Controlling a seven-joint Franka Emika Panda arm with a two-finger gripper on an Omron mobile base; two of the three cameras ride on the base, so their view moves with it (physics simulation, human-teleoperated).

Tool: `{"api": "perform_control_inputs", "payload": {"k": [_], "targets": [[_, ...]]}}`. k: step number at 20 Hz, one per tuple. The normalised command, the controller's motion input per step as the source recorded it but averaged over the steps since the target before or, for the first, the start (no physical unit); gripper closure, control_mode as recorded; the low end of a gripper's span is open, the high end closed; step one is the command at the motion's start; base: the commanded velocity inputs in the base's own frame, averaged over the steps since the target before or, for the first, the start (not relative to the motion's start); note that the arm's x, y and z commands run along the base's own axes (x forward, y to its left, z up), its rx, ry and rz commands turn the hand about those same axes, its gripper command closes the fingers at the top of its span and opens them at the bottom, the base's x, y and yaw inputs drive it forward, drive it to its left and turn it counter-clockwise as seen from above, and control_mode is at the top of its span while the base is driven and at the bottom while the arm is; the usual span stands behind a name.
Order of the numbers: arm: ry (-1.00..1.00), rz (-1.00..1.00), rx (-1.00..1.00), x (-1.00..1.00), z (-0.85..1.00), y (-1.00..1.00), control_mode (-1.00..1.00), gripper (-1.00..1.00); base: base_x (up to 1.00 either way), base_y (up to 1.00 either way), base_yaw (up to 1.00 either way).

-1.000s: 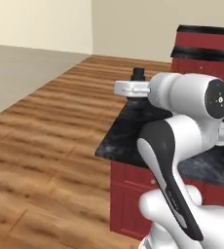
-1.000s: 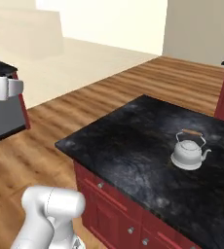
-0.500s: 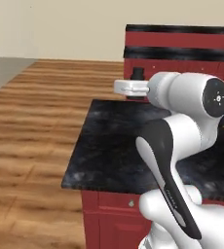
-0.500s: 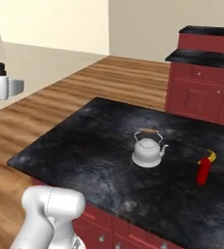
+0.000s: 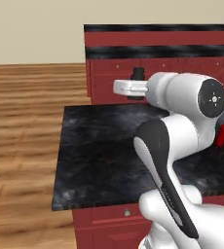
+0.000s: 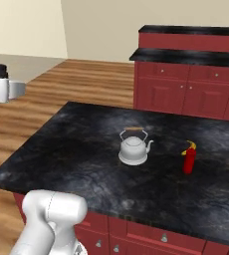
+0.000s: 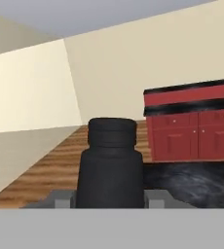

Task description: Move the ketchup and shaker from the cabinet to the dining counter.

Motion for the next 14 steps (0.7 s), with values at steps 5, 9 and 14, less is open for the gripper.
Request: {"api": "perform_control_inputs", "payload": {"k": [5,9,14], "targets": [[0.0,-0.48,-0.06,0.08,-0.12,0.46,-1.0,1.0,0.0,0.0,0.0],[0.0,-0.52,-0.14,0.33,-0.38,0.78,-1.0,1.0,0.0,0.0,0.0],[0.0,-0.49,-0.15,0.33,-0.37,0.62,-1.0,1.0,0.0,0.0,0.0]]}}
